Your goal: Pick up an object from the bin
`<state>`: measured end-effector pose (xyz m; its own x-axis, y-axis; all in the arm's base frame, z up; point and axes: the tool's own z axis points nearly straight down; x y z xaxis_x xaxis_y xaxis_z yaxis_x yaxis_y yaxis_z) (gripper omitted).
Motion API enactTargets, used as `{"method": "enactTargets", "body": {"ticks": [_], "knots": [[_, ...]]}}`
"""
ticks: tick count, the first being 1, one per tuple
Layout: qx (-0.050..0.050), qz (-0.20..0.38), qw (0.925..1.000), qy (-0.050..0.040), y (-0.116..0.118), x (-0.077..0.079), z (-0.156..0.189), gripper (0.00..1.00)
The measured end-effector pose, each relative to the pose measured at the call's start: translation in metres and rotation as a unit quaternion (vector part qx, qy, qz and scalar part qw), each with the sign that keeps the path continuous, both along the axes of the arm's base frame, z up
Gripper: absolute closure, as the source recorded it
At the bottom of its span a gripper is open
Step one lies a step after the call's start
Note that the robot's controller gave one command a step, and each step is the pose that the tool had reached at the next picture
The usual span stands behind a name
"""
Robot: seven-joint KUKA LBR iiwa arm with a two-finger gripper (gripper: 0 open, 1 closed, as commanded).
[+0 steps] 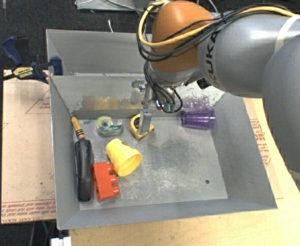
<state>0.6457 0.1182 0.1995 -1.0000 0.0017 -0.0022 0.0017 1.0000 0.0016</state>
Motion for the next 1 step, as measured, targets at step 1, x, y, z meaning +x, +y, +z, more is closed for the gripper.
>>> {"method": "enactTargets", "body": {"ticks": [1], "knots": [[0.000,0.000,1.0000,0.0000,0.0000,0.0000,0.0000,0.00]]}}
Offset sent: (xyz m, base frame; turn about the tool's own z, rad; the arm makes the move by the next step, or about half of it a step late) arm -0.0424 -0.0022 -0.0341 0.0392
